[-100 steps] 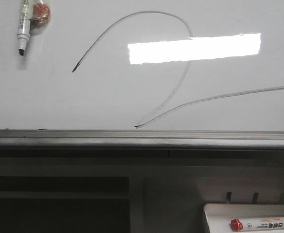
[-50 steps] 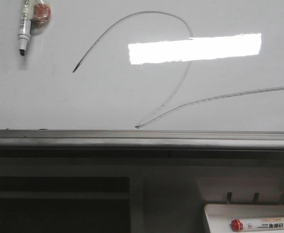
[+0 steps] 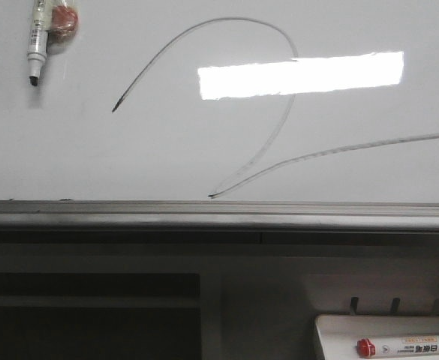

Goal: Write number 2 on whiteboard

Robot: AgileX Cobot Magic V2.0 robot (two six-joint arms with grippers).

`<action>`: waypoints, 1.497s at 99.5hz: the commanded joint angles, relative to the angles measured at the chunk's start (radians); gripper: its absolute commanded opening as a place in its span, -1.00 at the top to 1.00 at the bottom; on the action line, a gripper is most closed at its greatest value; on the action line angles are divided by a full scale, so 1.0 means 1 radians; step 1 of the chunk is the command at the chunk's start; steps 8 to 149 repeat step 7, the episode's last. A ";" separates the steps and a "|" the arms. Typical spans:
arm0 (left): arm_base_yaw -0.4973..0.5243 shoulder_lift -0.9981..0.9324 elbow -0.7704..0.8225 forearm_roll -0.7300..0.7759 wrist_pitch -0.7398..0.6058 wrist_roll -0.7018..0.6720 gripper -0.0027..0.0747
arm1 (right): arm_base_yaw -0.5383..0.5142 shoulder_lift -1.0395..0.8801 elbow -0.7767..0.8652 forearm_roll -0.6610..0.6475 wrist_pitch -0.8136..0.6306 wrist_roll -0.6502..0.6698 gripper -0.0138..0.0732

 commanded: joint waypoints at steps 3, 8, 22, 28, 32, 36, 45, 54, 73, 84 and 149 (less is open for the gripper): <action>0.000 -0.027 0.012 -0.010 -0.060 -0.008 0.98 | -0.008 -0.020 0.024 -0.005 -0.027 -0.002 0.82; 0.000 -0.027 0.012 -0.010 -0.060 -0.008 0.98 | -0.008 -0.020 0.024 -0.005 -0.027 -0.002 0.82; 0.000 -0.027 0.012 -0.010 -0.060 -0.008 0.98 | -0.008 -0.020 0.024 -0.005 -0.027 -0.002 0.82; 0.000 -0.027 0.012 -0.010 -0.060 -0.008 0.98 | -0.008 -0.020 0.024 -0.005 -0.027 -0.002 0.82; 0.000 -0.027 0.012 -0.010 -0.060 -0.008 0.98 | -0.008 -0.020 0.024 -0.005 -0.027 -0.002 0.82; 0.000 -0.027 0.012 -0.010 -0.060 -0.008 0.98 | -0.008 -0.020 0.024 -0.005 -0.027 -0.002 0.82; 0.000 -0.027 0.012 -0.010 -0.060 -0.008 0.98 | -0.008 -0.020 0.024 -0.005 -0.027 -0.002 0.82; 0.000 -0.027 0.012 -0.010 -0.060 -0.008 0.98 | -0.008 -0.020 0.024 -0.005 -0.027 -0.002 0.82; 0.000 -0.027 0.012 -0.010 -0.060 -0.008 0.98 | -0.008 -0.020 0.024 -0.005 -0.027 -0.002 0.82; 0.000 -0.027 0.012 -0.010 -0.060 -0.008 0.98 | -0.008 -0.020 0.024 -0.005 -0.027 -0.002 0.82; 0.000 -0.027 0.012 -0.010 -0.060 -0.008 0.98 | -0.008 -0.020 0.024 -0.005 -0.027 -0.002 0.82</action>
